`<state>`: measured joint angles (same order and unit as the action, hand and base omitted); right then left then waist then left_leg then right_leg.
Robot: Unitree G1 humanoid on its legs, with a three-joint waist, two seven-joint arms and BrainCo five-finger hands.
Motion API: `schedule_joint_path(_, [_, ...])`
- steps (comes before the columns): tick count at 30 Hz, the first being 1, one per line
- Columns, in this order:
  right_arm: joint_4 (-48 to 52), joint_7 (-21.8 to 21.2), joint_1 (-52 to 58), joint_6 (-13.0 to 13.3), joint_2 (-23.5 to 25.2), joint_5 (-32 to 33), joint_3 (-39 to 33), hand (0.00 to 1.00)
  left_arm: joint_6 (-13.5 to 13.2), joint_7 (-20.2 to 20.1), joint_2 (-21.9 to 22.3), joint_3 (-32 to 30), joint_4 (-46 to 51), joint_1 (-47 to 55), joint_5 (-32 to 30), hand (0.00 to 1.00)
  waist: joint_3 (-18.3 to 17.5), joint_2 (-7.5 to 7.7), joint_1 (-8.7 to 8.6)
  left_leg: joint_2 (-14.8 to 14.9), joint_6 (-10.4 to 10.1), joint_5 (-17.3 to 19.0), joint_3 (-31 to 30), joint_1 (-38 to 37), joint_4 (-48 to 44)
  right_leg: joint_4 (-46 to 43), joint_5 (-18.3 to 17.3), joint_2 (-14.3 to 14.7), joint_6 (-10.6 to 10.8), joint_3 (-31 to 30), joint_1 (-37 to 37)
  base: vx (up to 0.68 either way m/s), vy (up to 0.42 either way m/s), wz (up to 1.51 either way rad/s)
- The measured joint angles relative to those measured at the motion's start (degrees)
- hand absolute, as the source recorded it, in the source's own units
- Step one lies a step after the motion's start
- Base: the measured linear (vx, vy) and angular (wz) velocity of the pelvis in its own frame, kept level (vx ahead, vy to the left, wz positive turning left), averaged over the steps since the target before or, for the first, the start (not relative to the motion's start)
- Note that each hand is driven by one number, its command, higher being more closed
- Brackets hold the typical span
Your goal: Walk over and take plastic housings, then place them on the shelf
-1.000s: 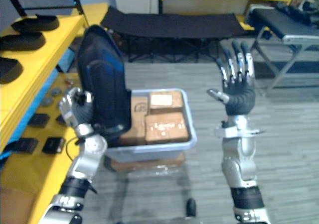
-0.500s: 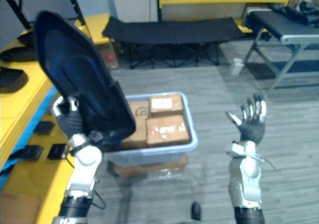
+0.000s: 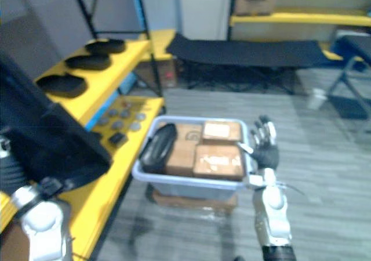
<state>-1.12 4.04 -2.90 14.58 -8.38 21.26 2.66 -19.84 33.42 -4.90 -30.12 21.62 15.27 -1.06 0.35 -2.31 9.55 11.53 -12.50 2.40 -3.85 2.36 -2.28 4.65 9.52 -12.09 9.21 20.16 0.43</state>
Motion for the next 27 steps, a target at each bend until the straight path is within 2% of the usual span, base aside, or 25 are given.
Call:
schedule_joint_path(4, [-2.2, 2.6, -3.5, 0.0, 1.0, -2.7, 2.1, 0.0, -1.0, -1.0, 3.8, -6.0, 2.0, 6.0, 0.7, 1.0, 0.0, 0.48, 3.98, -1.6, 0.3, 0.2, -4.0, 1.1, -0.5, 0.0, -1.0, -1.2, 0.9, 4.0, 2.5, 0.06, 0.019, 0.56])
schedule_joint_path(6, [-2.8, 3.6, -4.1, 0.0, 1.5, -2.9, 3.2, 0.0, -1.7, -1.3, 4.7, -7.9, 2.0, 7.3, 1.7, 1.0, 0.0, 0.76, 4.77, -2.2, 0.7, 0.4, -6.1, 1.7, -0.8, 0.0, -1.8, -1.5, 1.2, 6.1, 3.5, 0.02, 0.007, 0.48])
schedule_joint_path(8, [-3.2, 3.7, -4.6, 0.0, 1.5, -3.0, 4.5, 0.0, -2.9, -2.3, 6.1, -9.3, 2.0, 7.5, 4.9, 1.0, 0.0, 1.02, 6.29, -2.3, 0.8, 0.5, -6.8, 1.7, -0.8, 0.0, -2.4, -1.5, 1.0, 6.8, 3.9, 0.02, -0.002, 0.28])
schedule_joint_path(10, [-3.2, 3.6, -5.0, -0.2, 1.5, -2.9, 5.2, 0.0, -3.3, -2.4, 6.9, -9.9, 2.0, 7.5, 7.2, 1.0, 0.2, 1.21, 6.75, -2.4, 0.8, 0.5, -7.3, 1.7, -0.8, 0.0, -3.0, -1.5, 1.1, 7.5, 4.5, 0.03, -0.012, 0.2])
schedule_joint_path(13, [-3.5, 3.4, -5.0, -1.5, 1.5, -2.8, 5.4, 0.0, -3.7, -2.4, 8.2, -9.6, 2.0, 7.7, 7.9, 1.0, 0.5, 1.8, 6.79, -2.8, 1.0, 0.5, -9.1, 2.6, -0.9, 0.0, -3.9, -1.5, 1.3, 10.1, 6.0, 0.05, -0.017, 0.42])
schedule_joint_path(15, [-3.5, 3.5, -4.4, -1.8, 1.5, -2.3, 5.0, 0.0, -3.6, -3.2, 8.1, -8.5, 2.0, 7.5, 8.0, 1.0, 0.9, 3.0, 5.38, -4.4, 2.2, -0.6, -9.8, 6.3, -3.2, -0.1, -4.8, -2.1, 1.9, 14.6, 7.5, 0.09, -0.018, 1.09])
schedule_joint_path(16, [-3.6, 3.6, -3.5, -1.8, 1.2, -2.3, 3.9, 0.0, -3.5, -4.1, 7.7, -6.7, 2.1, 6.5, 7.9, 1.0, 1.2, 3.26, 4.38, -5.7, 3.4, -1.8, -8.2, 8.9, -4.6, -0.5, -5.6, -2.6, 1.7, 17.9, 8.5, 0.09, 0.002, 1.89])
schedule_joint_path(18, [-4.4, 4.6, -3.1, -1.8, 0.2, -2.5, 1.5, 0.0, -3.4, -7.3, 7.8, -4.9, 2.1, 4.8, 8.9, 1.0, 3.1, 3.22, 4.0, -6.8, 3.9, -4.5, -6.0, 10.8, -5.5, -2.9, -6.3, -2.9, 0.7, 22.4, 10.9, 0.07, 0.046, 1.84])
schedule_joint_path(19, [-4.6, 4.9, -2.9, -1.8, 0.3, -2.6, 1.4, 0.0, -3.3, -8.4, 7.8, -4.8, 2.1, 4.9, 9.8, 1.0, 4.0, 3.08, 4.37, -7.1, 4.0, -5.4, -6.0, 10.6, -4.7, -3.3, -6.5, -2.8, 0.8, 22.6, 11.9, 0.06, 0.074, 1.26])
schedule_joint_path(20, [-4.7, 4.6, -2.3, -1.8, 0.4, -2.9, 1.4, 0.0, -3.0, -9.4, 7.9, -4.8, 2.1, 5.4, 10.4, 1.0, 4.2, 3.25, 5.5, -7.5, 3.8, -6.7, -7.7, 10.5, -2.8, -4.4, -7.6, -2.8, 0.7, 22.6, 12.5, 0.06, 0.055, 0.99])
schedule_joint_path(21, [-4.8, 4.3, -2.3, -1.8, 0.5, -2.9, 1.5, 0.0, -2.9, -9.8, 8.1, -4.8, 2.1, 6.3, 10.8, 1.0, 4.4, 3.28, 5.69, -7.7, 3.8, -7.4, -8.5, 10.1, -1.5, -4.9, -8.3, -2.8, 0.5, 22.6, 12.8, 0.05, 0.028, 0.71])
schedule_joint_path(23, [-4.8, 3.1, -2.4, -1.5, 0.7, -3.0, 1.5, 0.0, -2.9, -9.8, 8.2, -4.9, 2.0, 8.1, 11.8, 1.0, 4.5, 3.3, 5.8, -7.6, 3.9, -8.4, -8.4, 9.6, 0.3, -5.9, -9.8, -3.0, 0.3, 22.6, 13.0, 0.01, -0.001, 0.37])
schedule_joint_path(27, [-4.8, -0.6, -2.3, -0.6, 0.6, -3.0, 1.6, 0.0, -3.1, -9.9, 8.1, -4.8, 2.1, 8.9, 11.8, 1.0, 6.4, 3.2, 5.24, -6.9, 4.3, -10.3, -7.1, 9.7, 2.3, -6.9, -13.4, -2.6, 1.0, 22.3, 13.2, -0.04, -0.011, 0.26])
